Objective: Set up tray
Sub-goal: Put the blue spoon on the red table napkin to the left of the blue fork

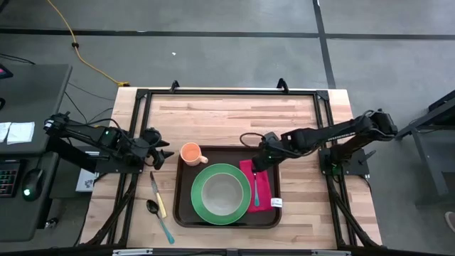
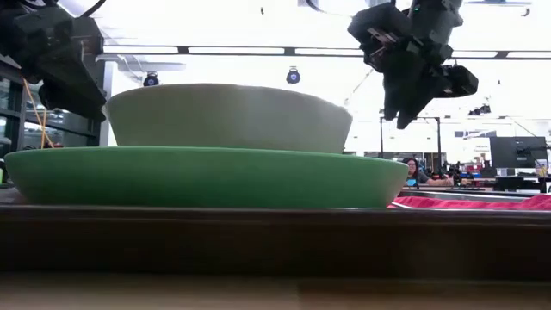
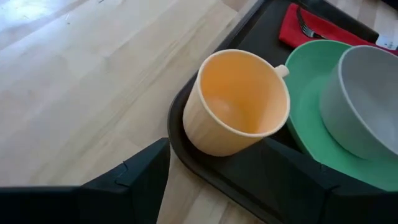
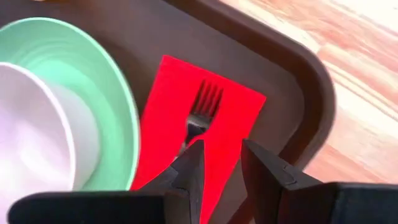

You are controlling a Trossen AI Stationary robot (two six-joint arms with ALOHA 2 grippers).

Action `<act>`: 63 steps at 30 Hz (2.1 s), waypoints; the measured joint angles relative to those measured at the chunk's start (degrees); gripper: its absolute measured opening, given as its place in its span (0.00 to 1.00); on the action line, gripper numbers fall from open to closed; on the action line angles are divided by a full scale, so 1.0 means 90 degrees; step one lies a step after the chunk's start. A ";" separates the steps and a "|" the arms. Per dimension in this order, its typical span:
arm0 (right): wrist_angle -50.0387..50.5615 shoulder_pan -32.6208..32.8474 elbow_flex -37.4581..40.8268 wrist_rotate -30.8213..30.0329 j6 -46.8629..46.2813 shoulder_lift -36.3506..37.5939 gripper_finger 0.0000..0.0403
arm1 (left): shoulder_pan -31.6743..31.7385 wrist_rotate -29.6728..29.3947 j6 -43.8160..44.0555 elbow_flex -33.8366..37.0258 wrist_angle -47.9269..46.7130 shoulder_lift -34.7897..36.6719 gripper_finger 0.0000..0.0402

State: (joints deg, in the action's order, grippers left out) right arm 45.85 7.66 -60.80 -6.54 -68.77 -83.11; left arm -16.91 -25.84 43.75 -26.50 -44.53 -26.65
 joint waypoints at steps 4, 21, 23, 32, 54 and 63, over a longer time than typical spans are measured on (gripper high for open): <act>0.0289 0.0066 0.0005 -0.0323 -0.0184 0.0048 0.21 | 0.0000 0.0167 0.0001 0.0000 0.0098 0.0002 0.71; 0.1137 -0.0124 0.0010 -0.1854 -0.0192 0.0973 0.21 | -0.0002 0.0596 0.0155 -0.0950 0.0098 -0.0204 0.70; 0.1251 -0.0182 0.0010 -0.2003 -0.0190 0.1101 0.21 | -0.0002 0.0690 0.0193 -0.1097 0.0026 -0.0317 0.70; 0.1520 -0.0530 0.0010 -0.2492 0.0166 0.1705 0.21 | -0.0002 0.1197 0.0389 -0.2226 -0.1439 -0.1514 0.71; 0.2759 -0.0541 0.0743 -0.4261 0.0390 0.2490 0.21 | -0.1044 0.2150 0.0976 -0.3276 -0.4197 -0.3259 0.70; 0.1671 -0.0541 0.2111 -0.4176 0.0363 0.3926 0.21 | -0.1815 0.1994 0.1997 -0.3276 -0.4033 -0.3264 0.70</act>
State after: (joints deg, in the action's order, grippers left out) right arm 60.89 2.79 -41.79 -44.12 -65.49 -47.78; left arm -33.24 -7.90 61.72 -55.99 -80.82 -56.03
